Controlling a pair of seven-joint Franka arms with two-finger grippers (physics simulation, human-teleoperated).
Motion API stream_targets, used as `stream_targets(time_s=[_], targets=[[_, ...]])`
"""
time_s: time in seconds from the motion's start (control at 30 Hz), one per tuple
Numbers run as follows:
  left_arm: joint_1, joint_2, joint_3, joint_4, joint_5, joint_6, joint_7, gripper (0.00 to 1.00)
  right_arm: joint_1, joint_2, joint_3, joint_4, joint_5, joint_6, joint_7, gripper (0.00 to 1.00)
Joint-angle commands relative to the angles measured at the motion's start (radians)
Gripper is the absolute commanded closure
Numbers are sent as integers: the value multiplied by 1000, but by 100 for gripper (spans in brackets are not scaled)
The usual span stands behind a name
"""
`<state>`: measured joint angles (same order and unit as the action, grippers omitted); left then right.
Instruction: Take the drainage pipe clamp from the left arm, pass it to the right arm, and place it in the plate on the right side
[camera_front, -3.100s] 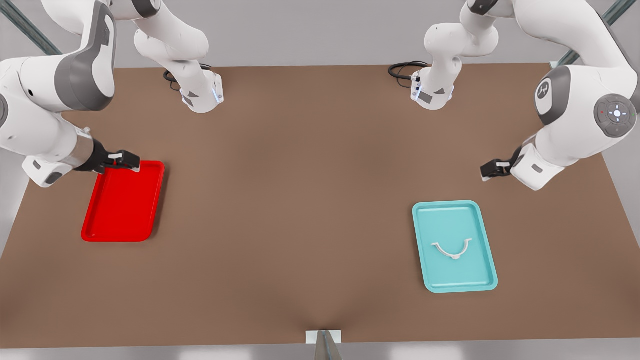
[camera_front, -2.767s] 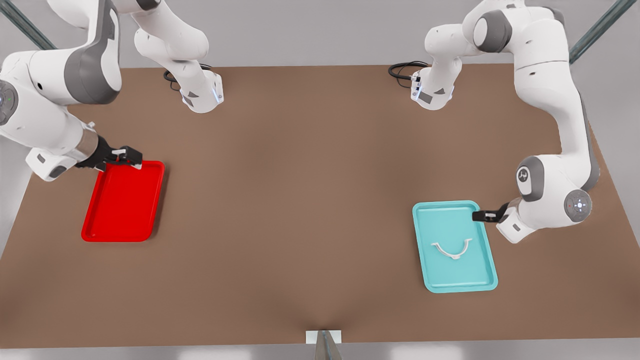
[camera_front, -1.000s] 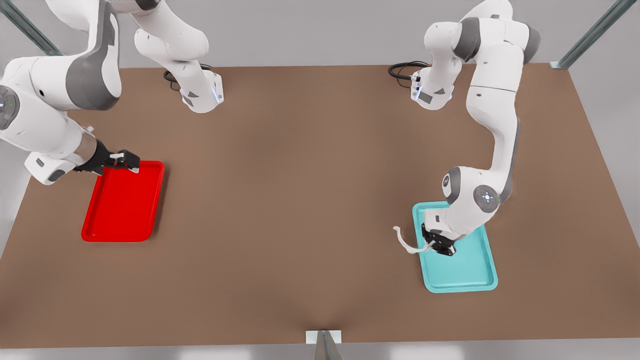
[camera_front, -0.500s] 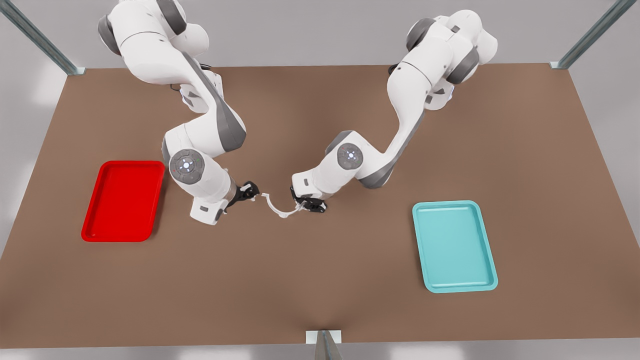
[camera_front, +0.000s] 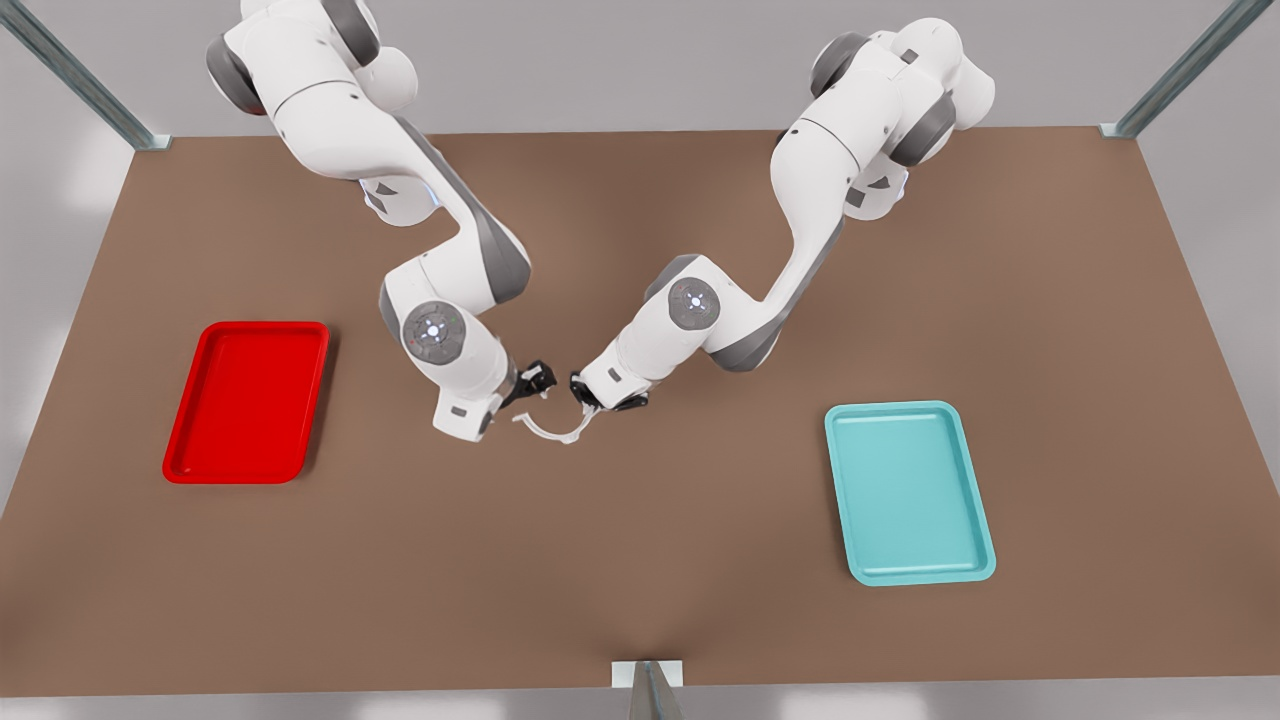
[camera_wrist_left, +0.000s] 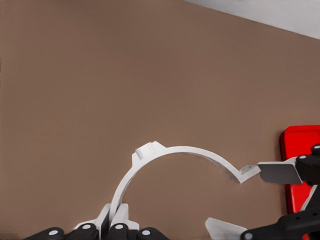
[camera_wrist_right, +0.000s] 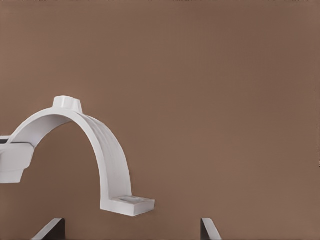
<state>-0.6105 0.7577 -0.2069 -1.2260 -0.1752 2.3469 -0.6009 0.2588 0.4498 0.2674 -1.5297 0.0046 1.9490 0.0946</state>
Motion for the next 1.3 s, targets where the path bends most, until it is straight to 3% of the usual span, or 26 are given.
stream_targets(time_s=[0.0,0.4,0.43,0.47,0.53,0.6,0.7,0.73,1.13,1.27], targets=[[-5,-1,0,0,-4,2,-355,79,-6,7,-1,0,0,88,50,0],[-11,-1,0,2,2,8,-264,79,-3,50,-1,-18,-2,261,7,0],[-11,-1,0,2,2,8,-264,79,-3,49,-1,-18,-2,261,7,17],[-11,-1,0,0,2,8,-264,79,-3,49,-1,-18,-2,261,7,43],[-11,-1,0,2,2,8,-264,79,-4,49,-1,-18,-2,260,7,64],[-11,-1,1,2,2,8,-264,79,-4,49,-1,-18,-2,261,7,79],[-11,-1,1,2,2,11,-264,79,-4,49,-1,-18,0,261,7,79],[-15,-1,6,0,20,12,-244,0,-6,49,-1,-18,0,261,8,79],[-9,-26,12,-1,69,5,-244,0,-58,-3,1,-67,0,245,4,79],[113,-93,-2,-4,56,-230,-38,0,-162,-106,3,-167,0,243,-81,79]])
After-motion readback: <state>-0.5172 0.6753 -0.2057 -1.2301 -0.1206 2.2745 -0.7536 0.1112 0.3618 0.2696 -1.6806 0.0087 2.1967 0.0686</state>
